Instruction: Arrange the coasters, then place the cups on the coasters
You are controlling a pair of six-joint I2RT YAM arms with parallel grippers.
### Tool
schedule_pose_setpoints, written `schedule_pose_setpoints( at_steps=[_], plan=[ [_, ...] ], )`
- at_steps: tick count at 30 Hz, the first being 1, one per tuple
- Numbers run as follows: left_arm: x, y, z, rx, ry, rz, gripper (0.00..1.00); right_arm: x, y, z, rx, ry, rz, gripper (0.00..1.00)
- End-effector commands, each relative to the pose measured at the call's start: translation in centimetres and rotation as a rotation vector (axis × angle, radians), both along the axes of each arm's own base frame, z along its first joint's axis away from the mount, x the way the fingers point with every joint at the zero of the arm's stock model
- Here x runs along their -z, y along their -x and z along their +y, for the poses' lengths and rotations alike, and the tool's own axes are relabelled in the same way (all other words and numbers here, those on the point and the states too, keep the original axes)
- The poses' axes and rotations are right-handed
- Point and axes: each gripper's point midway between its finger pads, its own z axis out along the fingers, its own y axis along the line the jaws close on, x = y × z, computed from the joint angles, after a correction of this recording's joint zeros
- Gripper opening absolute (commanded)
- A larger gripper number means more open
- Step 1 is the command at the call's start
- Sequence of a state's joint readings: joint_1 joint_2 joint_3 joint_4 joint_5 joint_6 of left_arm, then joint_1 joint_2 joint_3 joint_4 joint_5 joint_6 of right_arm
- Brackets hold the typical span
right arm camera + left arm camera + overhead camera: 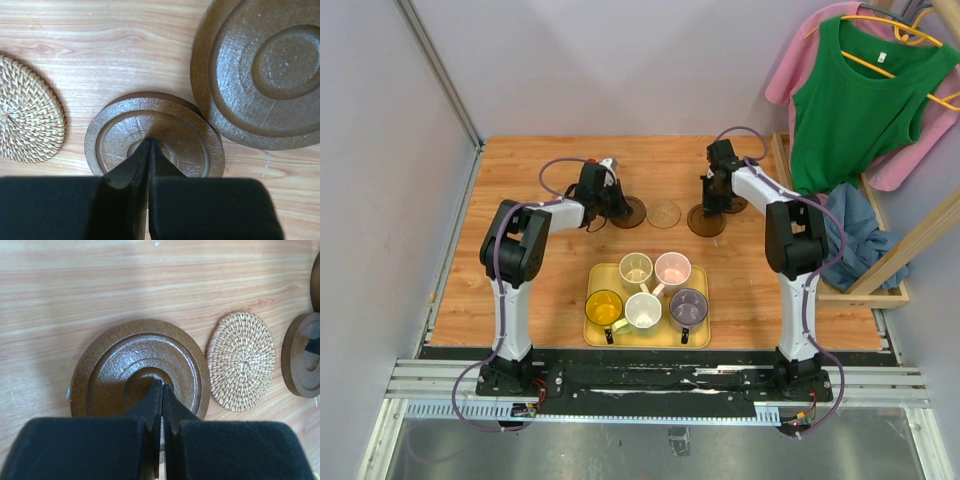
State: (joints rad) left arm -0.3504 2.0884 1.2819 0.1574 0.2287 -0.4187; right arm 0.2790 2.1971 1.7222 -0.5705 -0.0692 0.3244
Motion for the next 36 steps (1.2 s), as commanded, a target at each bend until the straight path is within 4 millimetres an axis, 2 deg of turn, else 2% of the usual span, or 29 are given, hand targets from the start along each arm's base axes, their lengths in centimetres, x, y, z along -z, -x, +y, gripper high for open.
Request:
schedule_pose_setpoints(
  at_steps=[1, 10, 16, 22, 29, 36],
  plan=[
    [0.7, -0.8, 0.5, -0.023, -0.053, -0.007, 0.01, 2.6, 0.4, 0.9, -0.041, -0.05, 0.062, 0.01],
    [2.1, -2.7, 2.5, -0.099, -0.055, 0.019, 0.0, 2.5, -2.1, 3.2, -0.095, -0.088, 0.037, 0.01],
    [2.2, -4.3, 4.8, -0.154, -0.047, 0.022, 0.01, 2.1, -3.6, 3.6, -0.105, -0.093, 0.011, 0.01],
    [2.3, -5.3, 6.1, -0.181, -0.05, 0.025, 0.0, 2.1, -4.8, 4.0, -0.113, -0.094, -0.013, 0.01],
    [2.7, -5.3, 6.5, -0.185, -0.061, 0.034, 0.01, 2.0, -6.1, 4.3, -0.119, -0.095, -0.048, 0.01],
    [2.5, -5.2, 7.1, -0.2, -0.078, 0.029, 0.0, 0.4, -7.9, 4.2, -0.116, -0.089, -0.126, 0.01]
  ],
)
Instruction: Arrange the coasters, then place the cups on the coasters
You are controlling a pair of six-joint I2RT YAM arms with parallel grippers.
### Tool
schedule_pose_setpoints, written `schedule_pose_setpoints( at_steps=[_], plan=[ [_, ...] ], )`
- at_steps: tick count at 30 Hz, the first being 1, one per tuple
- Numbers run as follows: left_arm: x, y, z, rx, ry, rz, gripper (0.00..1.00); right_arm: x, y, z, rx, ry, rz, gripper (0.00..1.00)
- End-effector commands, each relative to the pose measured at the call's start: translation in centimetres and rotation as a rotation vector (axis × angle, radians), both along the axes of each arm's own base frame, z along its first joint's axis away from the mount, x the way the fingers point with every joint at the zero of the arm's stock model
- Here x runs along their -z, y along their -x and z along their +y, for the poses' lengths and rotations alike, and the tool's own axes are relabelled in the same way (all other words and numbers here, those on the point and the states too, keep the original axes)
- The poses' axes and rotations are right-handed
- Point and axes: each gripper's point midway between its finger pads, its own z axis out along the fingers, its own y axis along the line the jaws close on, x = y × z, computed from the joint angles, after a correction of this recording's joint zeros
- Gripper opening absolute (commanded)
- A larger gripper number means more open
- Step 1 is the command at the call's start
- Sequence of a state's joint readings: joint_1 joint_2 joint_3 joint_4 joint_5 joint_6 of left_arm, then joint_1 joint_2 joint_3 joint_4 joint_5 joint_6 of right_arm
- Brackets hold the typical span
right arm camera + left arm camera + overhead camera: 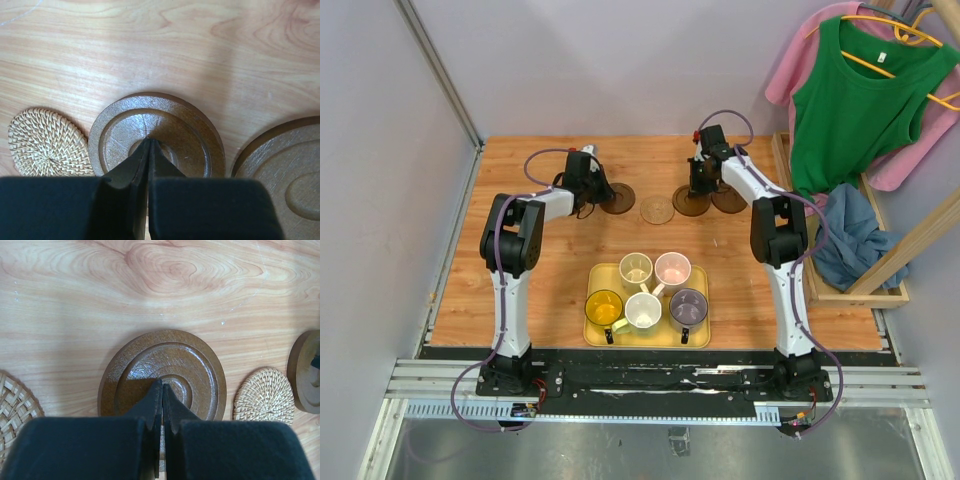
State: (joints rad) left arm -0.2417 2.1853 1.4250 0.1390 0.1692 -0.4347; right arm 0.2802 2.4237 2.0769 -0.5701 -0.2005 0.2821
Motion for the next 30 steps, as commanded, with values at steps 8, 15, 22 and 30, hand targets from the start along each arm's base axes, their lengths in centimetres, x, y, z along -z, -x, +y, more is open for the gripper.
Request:
schedule_pose_setpoints(
  at_steps=[8, 15, 22, 30],
  plan=[
    [2.1, 0.7, 3.0, -0.074, -0.094, 0.061, 0.0, -2.2, -1.4, 0.5, -0.033, -0.001, -0.094, 0.01],
    [0.8, 0.6, 2.5, -0.056, -0.062, 0.041, 0.01, -7.0, -1.5, 1.6, -0.073, -0.061, -0.193, 0.03],
    [-2.8, 0.9, 1.3, 0.0, -0.001, -0.027, 0.0, -10.6, 0.1, 3.5, -0.147, -0.134, -0.233, 0.05],
    [-3.9, 2.5, 1.4, 0.013, 0.01, -0.042, 0.01, -8.2, 4.8, 7.9, -0.278, -0.117, -0.166, 0.04]
  ],
)
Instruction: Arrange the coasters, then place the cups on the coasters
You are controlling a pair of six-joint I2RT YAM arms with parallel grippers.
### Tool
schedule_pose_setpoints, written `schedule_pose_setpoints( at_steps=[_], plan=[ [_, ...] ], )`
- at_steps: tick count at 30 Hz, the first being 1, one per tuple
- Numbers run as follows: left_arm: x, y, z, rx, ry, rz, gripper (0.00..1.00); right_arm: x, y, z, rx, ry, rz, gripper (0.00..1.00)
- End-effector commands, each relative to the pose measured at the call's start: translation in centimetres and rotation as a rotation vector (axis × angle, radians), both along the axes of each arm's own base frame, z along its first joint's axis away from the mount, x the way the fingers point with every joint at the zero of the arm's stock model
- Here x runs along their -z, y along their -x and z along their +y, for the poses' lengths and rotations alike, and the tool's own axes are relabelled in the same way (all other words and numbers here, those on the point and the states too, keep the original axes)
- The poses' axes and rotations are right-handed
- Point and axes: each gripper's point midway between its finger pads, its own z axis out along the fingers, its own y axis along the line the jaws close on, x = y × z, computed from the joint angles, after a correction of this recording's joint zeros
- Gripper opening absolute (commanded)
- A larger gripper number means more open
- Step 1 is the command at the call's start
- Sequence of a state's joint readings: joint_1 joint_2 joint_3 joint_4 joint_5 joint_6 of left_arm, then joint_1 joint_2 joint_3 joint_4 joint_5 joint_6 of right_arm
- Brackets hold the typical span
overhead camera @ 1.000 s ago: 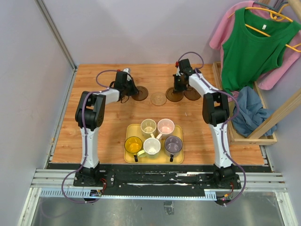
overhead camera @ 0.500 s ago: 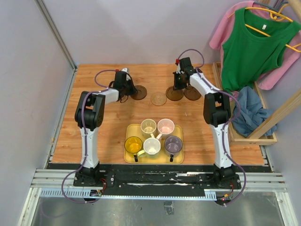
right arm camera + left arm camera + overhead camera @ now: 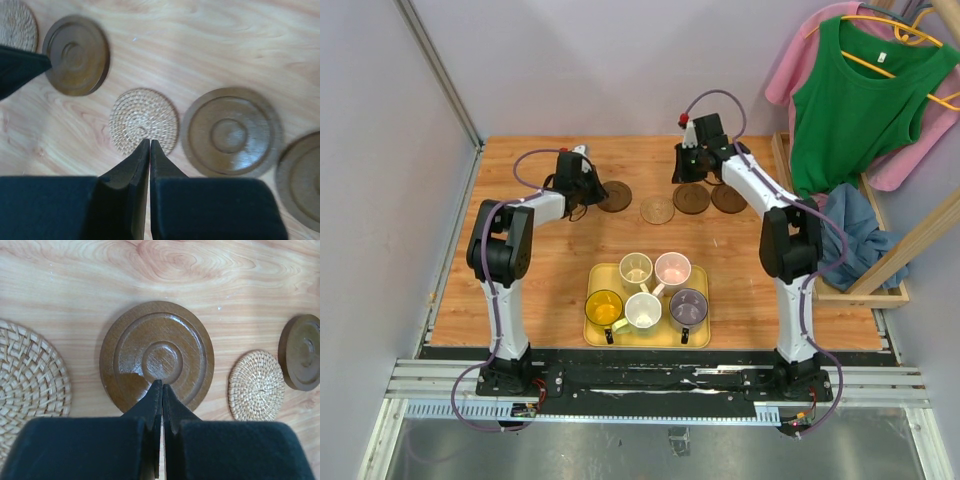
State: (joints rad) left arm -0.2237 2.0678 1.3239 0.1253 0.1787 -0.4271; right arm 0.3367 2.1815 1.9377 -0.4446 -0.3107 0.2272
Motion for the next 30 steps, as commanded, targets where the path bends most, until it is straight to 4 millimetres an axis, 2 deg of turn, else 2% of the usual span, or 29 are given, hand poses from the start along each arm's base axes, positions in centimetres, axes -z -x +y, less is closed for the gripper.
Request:
schedule_pose_setpoints(
  at_steps=[1, 5, 9, 19, 26, 30],
  plan=[
    [-1.6, 0.7, 0.1, 0.019, 0.008, -0.03, 0.0, 2.3, 3.6, 3.8, -0.123, 0.027, 0.049, 0.04],
    [-0.5, 1.6, 0.3, 0.018, 0.005, 0.0, 0.0, 4.6, 5.2, 4.8, -0.147, 0.049, 0.102, 0.03],
    [-0.7, 2.1, 0.2, 0.024, 0.016, -0.007, 0.0, 6.4, 5.8, 4.9, -0.143, 0.063, 0.141, 0.02],
    [-3.6, 3.1, 0.8, -0.002, 0.027, -0.069, 0.01, 10.6, 5.7, 4.9, -0.143, 0.106, 0.224, 0.02],
    [-6.5, 3.1, 0.7, 0.001, 0.042, -0.126, 0.0, 11.8, 5.2, 5.1, -0.139, 0.114, 0.235, 0.02],
    [-6.9, 3.3, 0.8, -0.005, 0.043, -0.132, 0.01, 12.2, 4.8, 5.2, -0.139, 0.116, 0.237, 0.02]
  ],
)
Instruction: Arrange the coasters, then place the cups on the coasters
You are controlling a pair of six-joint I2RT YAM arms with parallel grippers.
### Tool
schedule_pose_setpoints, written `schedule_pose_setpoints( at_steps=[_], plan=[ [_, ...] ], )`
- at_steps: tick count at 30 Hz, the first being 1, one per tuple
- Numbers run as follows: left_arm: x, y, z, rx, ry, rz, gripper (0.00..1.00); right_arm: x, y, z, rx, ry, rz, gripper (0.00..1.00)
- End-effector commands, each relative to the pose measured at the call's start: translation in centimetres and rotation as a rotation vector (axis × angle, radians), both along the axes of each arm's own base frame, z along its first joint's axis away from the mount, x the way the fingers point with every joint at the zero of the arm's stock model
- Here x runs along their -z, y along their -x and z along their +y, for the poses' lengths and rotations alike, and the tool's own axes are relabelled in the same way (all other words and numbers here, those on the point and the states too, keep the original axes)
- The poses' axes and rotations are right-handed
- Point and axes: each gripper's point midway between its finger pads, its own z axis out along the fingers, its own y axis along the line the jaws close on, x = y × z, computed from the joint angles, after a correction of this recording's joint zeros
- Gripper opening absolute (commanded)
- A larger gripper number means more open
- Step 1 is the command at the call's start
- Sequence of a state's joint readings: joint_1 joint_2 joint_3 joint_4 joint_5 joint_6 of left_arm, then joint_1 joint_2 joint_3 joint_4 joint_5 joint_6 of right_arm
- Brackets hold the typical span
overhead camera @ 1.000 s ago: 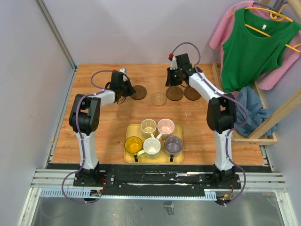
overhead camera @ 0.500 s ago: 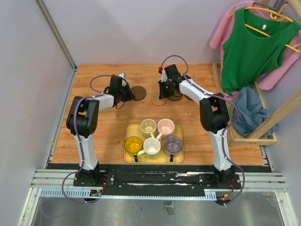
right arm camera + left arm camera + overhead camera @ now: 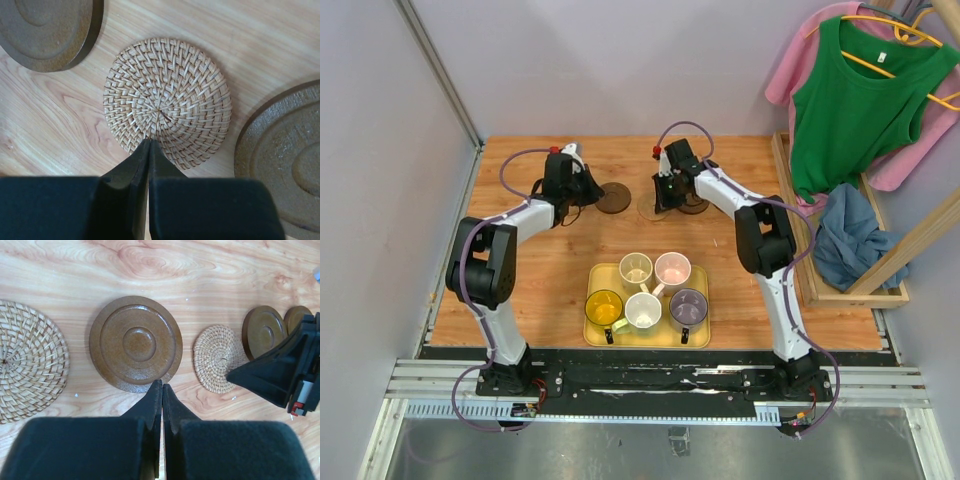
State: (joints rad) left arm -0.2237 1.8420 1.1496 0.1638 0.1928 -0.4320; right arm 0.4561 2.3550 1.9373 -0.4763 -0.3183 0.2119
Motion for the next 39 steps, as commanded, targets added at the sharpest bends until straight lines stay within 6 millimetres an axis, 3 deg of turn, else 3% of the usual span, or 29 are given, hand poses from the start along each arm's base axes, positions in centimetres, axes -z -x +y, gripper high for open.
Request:
schedule_pose_setpoints(
  at_steps=[1, 20, 30, 39],
  plan=[
    [-1.8, -0.2, 0.4, -0.018, 0.01, -0.047, 0.0, 2.4, 0.3, -0.2, -0.004, 0.039, 0.048, 0.02],
    [0.0, -0.2, 0.5, -0.021, -0.004, -0.01, 0.01, 1.8, -2.5, -0.9, 0.035, 0.074, -0.021, 0.07],
    [0.2, -0.5, 0.4, -0.019, -0.003, -0.006, 0.0, 2.4, -2.6, 0.0, 0.008, 0.033, -0.002, 0.07],
    [0.1, -0.5, 0.4, -0.019, -0.007, -0.006, 0.01, 0.5, -2.7, 0.1, 0.005, 0.013, -0.033, 0.09]
  ],
)
